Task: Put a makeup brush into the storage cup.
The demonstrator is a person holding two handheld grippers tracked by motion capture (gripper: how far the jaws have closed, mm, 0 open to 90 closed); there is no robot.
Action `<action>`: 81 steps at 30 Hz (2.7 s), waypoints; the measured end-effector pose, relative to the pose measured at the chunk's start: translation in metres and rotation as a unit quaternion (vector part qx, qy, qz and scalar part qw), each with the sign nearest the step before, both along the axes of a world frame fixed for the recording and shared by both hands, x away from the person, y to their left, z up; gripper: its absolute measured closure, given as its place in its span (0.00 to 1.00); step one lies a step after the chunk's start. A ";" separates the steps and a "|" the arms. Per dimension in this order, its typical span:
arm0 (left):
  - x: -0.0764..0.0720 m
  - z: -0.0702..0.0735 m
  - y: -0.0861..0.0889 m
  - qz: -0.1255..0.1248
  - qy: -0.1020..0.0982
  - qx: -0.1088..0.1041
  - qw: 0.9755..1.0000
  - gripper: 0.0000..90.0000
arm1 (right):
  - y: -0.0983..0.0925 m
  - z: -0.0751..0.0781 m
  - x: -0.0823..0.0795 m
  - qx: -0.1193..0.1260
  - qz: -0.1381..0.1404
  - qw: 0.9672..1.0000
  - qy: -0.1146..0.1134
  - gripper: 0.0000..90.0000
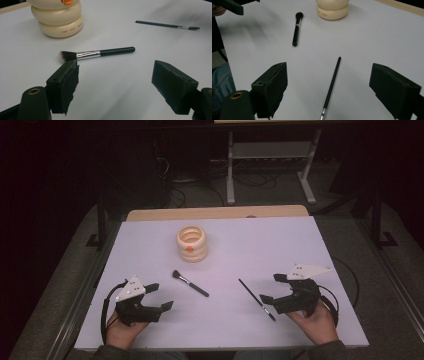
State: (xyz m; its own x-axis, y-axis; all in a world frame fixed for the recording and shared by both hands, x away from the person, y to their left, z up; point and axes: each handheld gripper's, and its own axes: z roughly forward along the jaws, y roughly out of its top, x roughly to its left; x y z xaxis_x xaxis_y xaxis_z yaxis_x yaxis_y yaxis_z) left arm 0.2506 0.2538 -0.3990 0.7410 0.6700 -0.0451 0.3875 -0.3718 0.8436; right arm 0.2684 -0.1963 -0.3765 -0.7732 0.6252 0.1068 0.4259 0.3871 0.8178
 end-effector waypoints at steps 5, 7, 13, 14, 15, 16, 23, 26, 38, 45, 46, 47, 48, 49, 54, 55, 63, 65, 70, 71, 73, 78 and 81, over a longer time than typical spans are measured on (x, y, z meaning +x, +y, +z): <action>0.001 0.001 -0.004 -0.005 -0.003 0.004 1.000 0.23 | 0.013 0.012 0.005 -0.008 0.019 1.000 0.000 0.16; 0.001 0.001 -0.004 -0.006 -0.002 0.003 1.000 0.23 | 0.018 0.016 0.008 -0.014 0.023 1.000 0.006 0.16; 0.000 0.001 -0.005 -0.002 -0.005 0.002 1.000 0.23 | 0.036 0.031 0.019 -0.033 0.033 0.999 0.006 0.16; 0.001 0.001 -0.005 -0.005 -0.007 0.004 1.000 0.23 | 0.039 0.034 0.021 -0.035 0.036 0.999 0.007 0.16; 0.001 0.001 -0.005 -0.002 -0.005 -0.002 1.000 0.23 | 0.041 0.035 0.022 -0.036 0.039 0.999 0.008 0.16; 0.001 0.001 -0.005 -0.001 -0.006 -0.004 1.000 0.23 | 0.045 0.037 0.024 -0.038 0.041 0.998 0.008 0.16; -0.002 0.005 -0.001 0.004 -0.014 -0.004 1.000 0.23 | 0.072 0.041 0.037 -0.055 0.056 0.997 0.024 0.17; -0.001 0.005 0.001 0.005 -0.012 0.000 1.000 0.23 | 0.085 0.040 0.042 -0.059 0.064 0.996 0.030 0.17; -0.003 0.005 0.003 0.013 -0.009 -0.001 1.000 0.23 | 0.139 0.034 0.072 -0.082 0.095 0.990 0.067 0.27; -0.003 0.005 0.003 0.012 -0.013 0.001 1.000 0.23 | 0.161 0.025 0.084 -0.109 0.106 0.986 0.067 0.30; -0.004 0.005 0.003 0.013 -0.012 -0.002 1.000 0.23 | 0.164 0.023 0.086 -0.113 0.109 0.985 0.068 0.31; -0.005 0.005 0.003 0.015 -0.011 -0.003 1.000 0.23 | 0.166 0.021 0.087 -0.114 0.111 0.985 0.069 0.31; -0.005 0.005 0.004 0.014 -0.011 0.001 1.000 0.23 | 0.168 0.020 0.088 -0.117 0.112 0.984 0.068 0.32; -0.005 0.006 0.004 0.013 -0.011 0.000 1.000 0.23 | 0.170 0.018 0.088 -0.120 0.113 0.984 0.074 0.33; -0.006 0.006 0.003 0.012 -0.012 -0.002 1.000 0.23 | 0.179 0.010 0.093 -0.134 0.117 0.980 0.091 0.39; -0.006 0.006 0.003 0.012 -0.012 -0.003 1.000 0.23 | 0.181 0.008 0.094 -0.139 0.119 0.979 0.094 0.39; -0.006 0.006 0.004 0.011 -0.012 0.002 1.000 0.23 | 0.199 -0.008 0.097 -0.157 0.131 0.973 0.111 0.44; -0.006 0.006 0.003 0.012 -0.011 -0.004 1.000 0.23 | 0.202 -0.013 0.098 -0.164 0.130 0.971 0.117 0.47; -0.006 0.006 0.004 0.008 -0.014 -0.002 1.000 0.23 | 0.209 -0.021 0.100 -0.182 0.134 0.966 0.129 0.52; -0.006 0.006 0.004 0.008 -0.015 -0.002 1.000 0.23 | 0.209 -0.021 0.100 -0.182 0.134 0.966 0.129 0.52; -0.005 0.005 0.004 0.008 -0.015 0.000 1.000 0.23 | 0.212 -0.026 0.100 -0.191 0.136 0.963 0.133 0.56; -0.005 0.005 0.004 0.008 -0.013 0.002 1.000 0.23 | 0.216 -0.031 0.101 -0.199 0.137 0.960 0.140 0.60; -0.005 0.005 0.004 0.007 -0.013 0.001 1.000 0.24 | 0.219 -0.036 0.101 -0.209 0.135 0.958 0.145 0.65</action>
